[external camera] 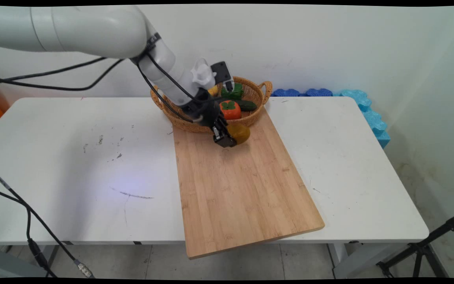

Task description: Place the picked object on the cutting board

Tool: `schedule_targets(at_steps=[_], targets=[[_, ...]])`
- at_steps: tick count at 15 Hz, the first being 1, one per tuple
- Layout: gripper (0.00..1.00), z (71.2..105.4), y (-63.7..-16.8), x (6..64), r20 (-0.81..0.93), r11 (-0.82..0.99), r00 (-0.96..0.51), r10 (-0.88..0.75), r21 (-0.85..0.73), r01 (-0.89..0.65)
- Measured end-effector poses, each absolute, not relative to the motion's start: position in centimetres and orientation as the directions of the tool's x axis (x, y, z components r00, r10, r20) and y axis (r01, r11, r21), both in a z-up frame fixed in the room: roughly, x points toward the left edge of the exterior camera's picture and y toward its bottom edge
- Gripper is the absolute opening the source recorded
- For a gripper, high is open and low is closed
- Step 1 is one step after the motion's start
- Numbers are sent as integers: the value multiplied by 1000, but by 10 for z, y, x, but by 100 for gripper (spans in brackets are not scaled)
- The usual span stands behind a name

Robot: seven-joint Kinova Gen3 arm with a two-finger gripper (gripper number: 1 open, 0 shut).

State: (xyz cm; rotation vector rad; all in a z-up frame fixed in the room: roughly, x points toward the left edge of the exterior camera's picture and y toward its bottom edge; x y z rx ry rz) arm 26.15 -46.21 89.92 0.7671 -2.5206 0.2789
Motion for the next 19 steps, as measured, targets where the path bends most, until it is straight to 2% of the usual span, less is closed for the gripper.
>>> schedule_targets(at_steps=[8, 15, 16, 19], targets=[[0, 859, -470, 243, 524, 787, -679, -513, -28, -616], [0, 840, -476, 236, 530, 775, -665, -526, -23, -631], [100, 838, -477, 236, 531, 774, -664, -527, -22, -632], [100, 834, -477, 235, 532, 773, -662, -527, -23, -634]])
